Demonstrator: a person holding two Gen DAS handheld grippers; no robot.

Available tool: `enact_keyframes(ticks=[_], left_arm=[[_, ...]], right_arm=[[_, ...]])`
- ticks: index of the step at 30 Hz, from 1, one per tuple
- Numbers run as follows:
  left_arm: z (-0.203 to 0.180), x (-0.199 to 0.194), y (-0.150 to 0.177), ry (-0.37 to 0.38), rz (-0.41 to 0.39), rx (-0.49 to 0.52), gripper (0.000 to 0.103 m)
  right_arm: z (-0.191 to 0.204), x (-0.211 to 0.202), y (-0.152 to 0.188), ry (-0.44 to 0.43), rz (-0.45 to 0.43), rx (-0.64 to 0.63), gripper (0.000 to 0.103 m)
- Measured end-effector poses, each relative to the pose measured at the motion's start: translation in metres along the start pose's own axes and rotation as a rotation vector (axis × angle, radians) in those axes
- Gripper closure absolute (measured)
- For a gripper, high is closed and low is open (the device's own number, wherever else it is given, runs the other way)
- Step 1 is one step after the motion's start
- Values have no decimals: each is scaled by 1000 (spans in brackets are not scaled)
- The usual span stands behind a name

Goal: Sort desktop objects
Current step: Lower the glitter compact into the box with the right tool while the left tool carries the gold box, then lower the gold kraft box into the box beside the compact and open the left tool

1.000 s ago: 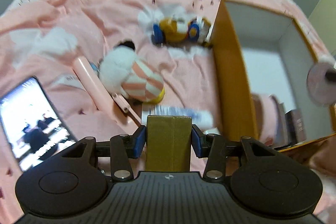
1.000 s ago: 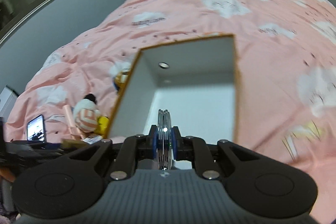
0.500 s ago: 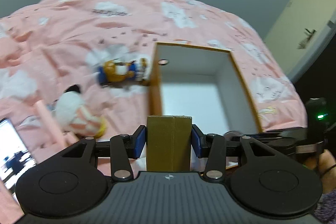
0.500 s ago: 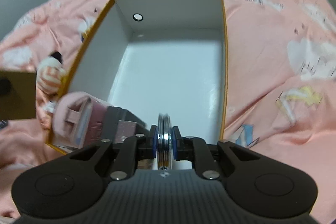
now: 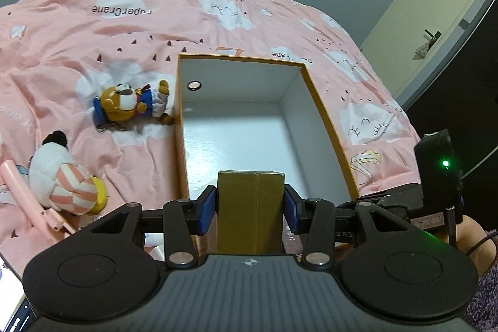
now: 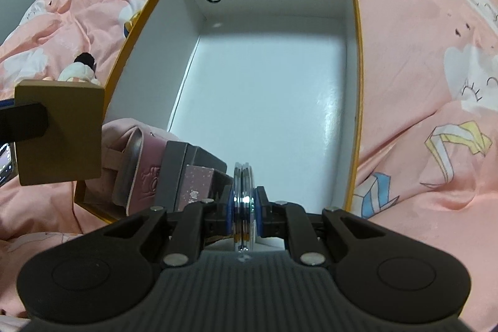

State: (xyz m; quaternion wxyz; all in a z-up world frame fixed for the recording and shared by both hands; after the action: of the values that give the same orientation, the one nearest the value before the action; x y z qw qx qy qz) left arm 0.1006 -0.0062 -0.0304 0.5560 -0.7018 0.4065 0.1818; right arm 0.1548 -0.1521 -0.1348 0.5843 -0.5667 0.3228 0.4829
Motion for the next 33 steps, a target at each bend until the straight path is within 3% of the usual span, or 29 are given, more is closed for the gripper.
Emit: enact_keyframes(ticks=[13,24,29,33], left_arm=[[0,4,0,32,2,-10,51],[-4,9,0,60,23,-15,51],[-12,17,-2,103,44,-24,51],[-22,28,-9,141,65,-28,51]], right_arm=[[-1,3,-7,-68,131,112,81],[-6,7,-1,-108,173,195,85],[-9,-8,-2,-135,120,195,79],[-20,-42,-9,-107,-30,165,76]])
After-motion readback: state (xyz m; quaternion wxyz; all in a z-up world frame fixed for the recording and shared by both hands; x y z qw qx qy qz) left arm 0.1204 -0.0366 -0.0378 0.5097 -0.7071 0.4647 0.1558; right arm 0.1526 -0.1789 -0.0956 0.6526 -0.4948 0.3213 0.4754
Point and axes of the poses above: each gripper's, at about its wrist camera, not at the fingertips, and x roughly the way its jaws point, z to its left, y to its underside, the point moved 7 cm from there along x, roughly the way its jaws point, and after that the axes turned 7 degrees about x, right-handed, at the moved point
